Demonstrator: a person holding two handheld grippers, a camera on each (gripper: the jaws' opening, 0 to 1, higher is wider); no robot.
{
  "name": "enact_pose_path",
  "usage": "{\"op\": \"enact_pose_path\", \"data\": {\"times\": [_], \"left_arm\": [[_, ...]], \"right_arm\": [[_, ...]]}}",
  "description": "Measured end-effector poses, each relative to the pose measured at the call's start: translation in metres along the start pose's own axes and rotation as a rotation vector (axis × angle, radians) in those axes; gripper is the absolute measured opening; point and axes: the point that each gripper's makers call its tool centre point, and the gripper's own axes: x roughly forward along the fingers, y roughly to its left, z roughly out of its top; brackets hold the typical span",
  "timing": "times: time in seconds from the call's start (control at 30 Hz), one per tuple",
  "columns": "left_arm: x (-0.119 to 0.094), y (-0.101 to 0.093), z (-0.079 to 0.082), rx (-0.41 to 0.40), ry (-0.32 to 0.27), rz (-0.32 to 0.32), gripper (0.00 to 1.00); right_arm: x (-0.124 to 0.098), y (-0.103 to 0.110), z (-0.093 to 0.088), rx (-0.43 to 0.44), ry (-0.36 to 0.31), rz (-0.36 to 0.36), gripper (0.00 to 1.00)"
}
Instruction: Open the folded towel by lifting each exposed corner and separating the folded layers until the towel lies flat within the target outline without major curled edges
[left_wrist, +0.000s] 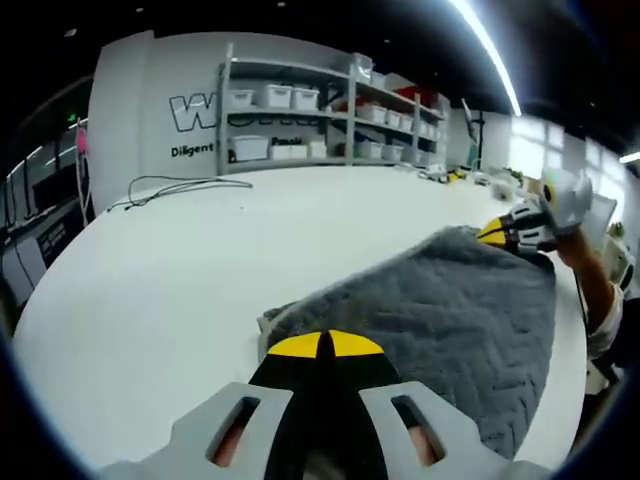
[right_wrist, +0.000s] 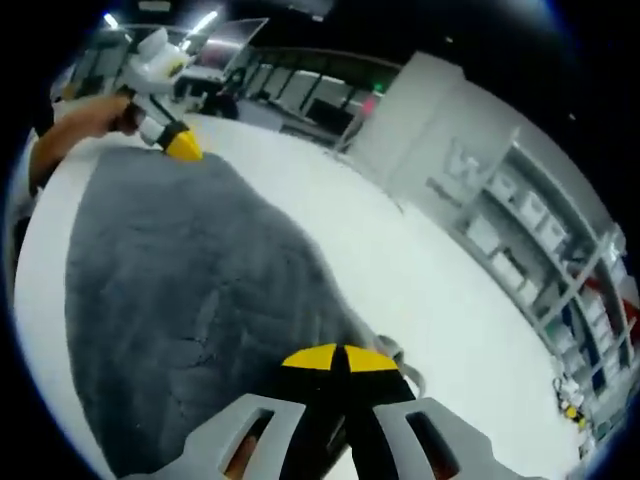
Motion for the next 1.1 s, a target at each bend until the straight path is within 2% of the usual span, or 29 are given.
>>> {"op": "enact_pose_path", "data": {"times": [0.27,0.4,0.77,0.93,1.1], "left_arm": [[0.005,0.007,-0.001,-0.001,0.002,0.003,0.01],[0.006,0.009,-0.002,-0.035,-0.004,-0.001,0.01],[0.005,0.008,-0.005,0.003,0.000,0.017,0.01],[0.001,0.007,-0.005,0.007,0.002,0.034,0.01],[-0.006,0.006,-0.003,0.000,0.000,0.037,0.01]], "right_arm": [[0.003,-0.003,-0.008,0.047,-0.002,0.009,0.00],[0.003,-0.004,-0.011,0.068,0.009,-0.002,0.00],[0.005,-0.010,-0.020,0.139,0.044,-0.020,0.00],[0.005,-0.009,-0.020,0.132,0.039,-0.018,0.00],[0.001,-0.009,-0.013,0.096,-0.005,0.001,0.00]]}}
